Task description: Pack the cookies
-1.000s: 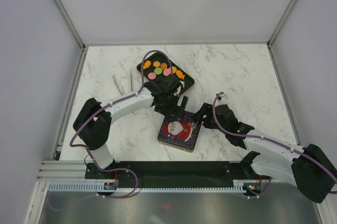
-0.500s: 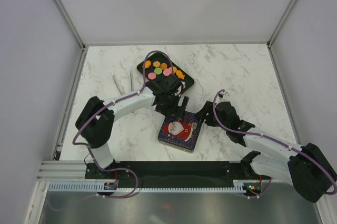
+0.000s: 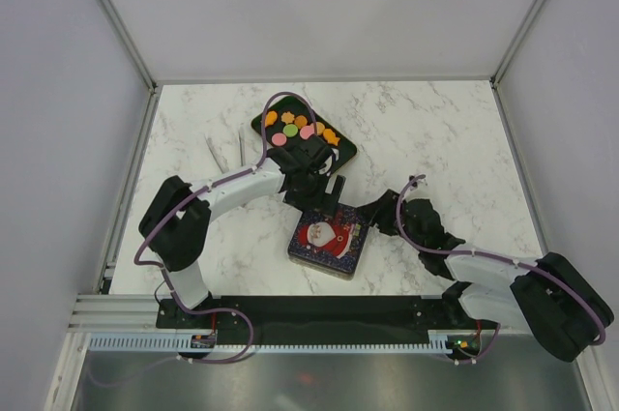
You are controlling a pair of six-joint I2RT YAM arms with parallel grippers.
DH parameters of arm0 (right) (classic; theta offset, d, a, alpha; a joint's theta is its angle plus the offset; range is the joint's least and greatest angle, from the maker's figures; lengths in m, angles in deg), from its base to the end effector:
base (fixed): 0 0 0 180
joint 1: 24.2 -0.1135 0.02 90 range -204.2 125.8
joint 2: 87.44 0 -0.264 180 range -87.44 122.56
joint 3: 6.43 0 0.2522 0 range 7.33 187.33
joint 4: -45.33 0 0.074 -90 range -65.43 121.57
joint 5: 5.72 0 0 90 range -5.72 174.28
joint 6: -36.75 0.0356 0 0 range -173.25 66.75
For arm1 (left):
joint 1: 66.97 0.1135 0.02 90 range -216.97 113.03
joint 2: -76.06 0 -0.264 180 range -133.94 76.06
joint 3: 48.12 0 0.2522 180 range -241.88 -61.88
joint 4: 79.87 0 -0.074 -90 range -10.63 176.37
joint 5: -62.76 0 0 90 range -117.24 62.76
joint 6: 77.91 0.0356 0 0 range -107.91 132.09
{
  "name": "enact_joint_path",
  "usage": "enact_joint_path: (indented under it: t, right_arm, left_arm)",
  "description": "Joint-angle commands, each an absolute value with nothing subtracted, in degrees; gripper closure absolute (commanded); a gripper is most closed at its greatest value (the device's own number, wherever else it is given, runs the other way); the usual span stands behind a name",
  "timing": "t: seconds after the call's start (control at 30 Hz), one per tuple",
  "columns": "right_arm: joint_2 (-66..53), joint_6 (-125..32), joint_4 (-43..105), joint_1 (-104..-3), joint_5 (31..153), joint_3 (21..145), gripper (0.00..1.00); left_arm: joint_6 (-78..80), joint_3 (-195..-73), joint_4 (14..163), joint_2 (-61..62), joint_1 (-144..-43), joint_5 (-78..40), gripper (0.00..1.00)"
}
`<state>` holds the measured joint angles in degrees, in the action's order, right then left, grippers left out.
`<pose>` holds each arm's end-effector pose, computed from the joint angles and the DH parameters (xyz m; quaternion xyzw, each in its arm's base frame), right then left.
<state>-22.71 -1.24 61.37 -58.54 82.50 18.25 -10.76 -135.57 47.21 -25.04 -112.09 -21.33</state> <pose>0.1661 0.1122 0.1454 0.1372 0.8274 0.3631 0.4060 0.2510 -0.2573 0.2127 0.1991 0.9574 -0.1552 0.1399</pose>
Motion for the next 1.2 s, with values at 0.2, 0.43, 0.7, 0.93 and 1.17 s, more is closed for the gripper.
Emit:
enact_joint_path:
  t: [0.2, 0.43, 0.7, 0.93, 1.17]
  right_arm:
    - [-26.8, 2.7, 52.7, -59.4, 83.4, 14.2, 0.3]
    - [-23.6, 10.5, 64.1, -59.4, 84.2, 9.3, 0.34]
    - [-21.4, 15.3, 65.7, -71.4, 72.5, 12.0, 0.6]
    - [-16.6, 14.9, 66.6, -74.5, 70.5, 14.4, 0.68]
    - [-25.6, 6.7, 49.2, -71.1, 69.6, 20.8, 0.52]
  left_arm:
    - [-14.1, -132.1, 54.1, -26.9, -113.1, -21.6, 0.04]
    - [-14.1, -129.4, 54.1, -25.5, -113.4, -21.6, 0.04]
    - [-19.6, -128.1, 59.6, -25.3, -113.8, -22.4, 0.05]
    - [-18.1, -128.8, 59.3, -25.1, -113.5, -23.3, 0.04]
    - [-17.2, -128.0, 59.0, -23.4, -110.7, -22.5, 0.04]
